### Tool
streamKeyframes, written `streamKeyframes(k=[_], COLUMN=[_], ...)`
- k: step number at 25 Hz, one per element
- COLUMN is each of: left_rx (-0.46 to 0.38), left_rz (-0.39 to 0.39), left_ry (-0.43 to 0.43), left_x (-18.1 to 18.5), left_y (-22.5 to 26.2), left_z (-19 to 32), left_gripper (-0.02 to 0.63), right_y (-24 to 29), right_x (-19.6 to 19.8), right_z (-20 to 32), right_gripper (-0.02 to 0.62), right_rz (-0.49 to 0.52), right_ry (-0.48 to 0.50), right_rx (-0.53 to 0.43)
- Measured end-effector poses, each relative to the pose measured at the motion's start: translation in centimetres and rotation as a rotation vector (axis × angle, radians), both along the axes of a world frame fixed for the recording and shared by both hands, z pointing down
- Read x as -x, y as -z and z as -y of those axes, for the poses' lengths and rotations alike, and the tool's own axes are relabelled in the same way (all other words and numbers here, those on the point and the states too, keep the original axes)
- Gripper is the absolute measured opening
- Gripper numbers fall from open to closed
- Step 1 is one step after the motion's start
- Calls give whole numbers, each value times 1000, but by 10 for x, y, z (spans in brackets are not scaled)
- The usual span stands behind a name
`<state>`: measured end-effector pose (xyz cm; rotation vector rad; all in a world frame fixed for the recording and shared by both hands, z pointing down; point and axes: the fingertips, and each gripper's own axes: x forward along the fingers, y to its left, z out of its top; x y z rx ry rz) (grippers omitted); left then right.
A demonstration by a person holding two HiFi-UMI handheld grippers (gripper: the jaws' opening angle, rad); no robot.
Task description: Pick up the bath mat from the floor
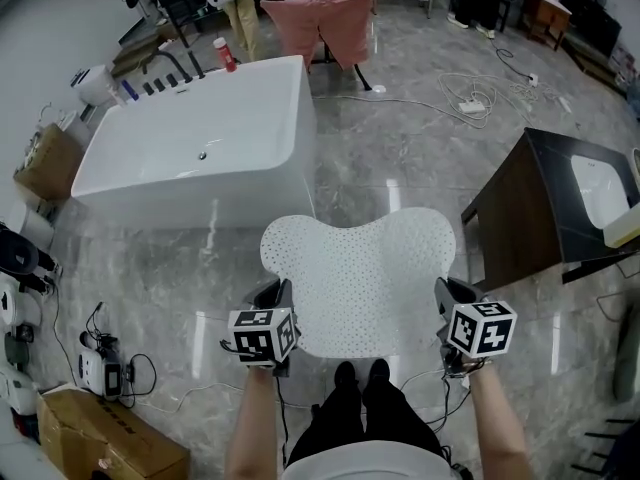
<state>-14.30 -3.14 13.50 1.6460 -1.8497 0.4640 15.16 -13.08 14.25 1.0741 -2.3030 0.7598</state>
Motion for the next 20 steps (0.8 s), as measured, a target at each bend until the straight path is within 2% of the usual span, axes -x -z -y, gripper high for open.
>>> streamKeyframes(k=[13,20], left_rx=[-39,-54], left_rz=[-5,17], left_ry=[6,2], left_x=[-12,-12], left_y=[19,29], left_z=[0,4], left_gripper=[15,15], right_y=[17,24], right_x=[-11,-14], right_z=[-8,-4], right_gripper=[25,26], right_rz=[27,38], right_ry=[-15,-18], right_rx=[-17,-32])
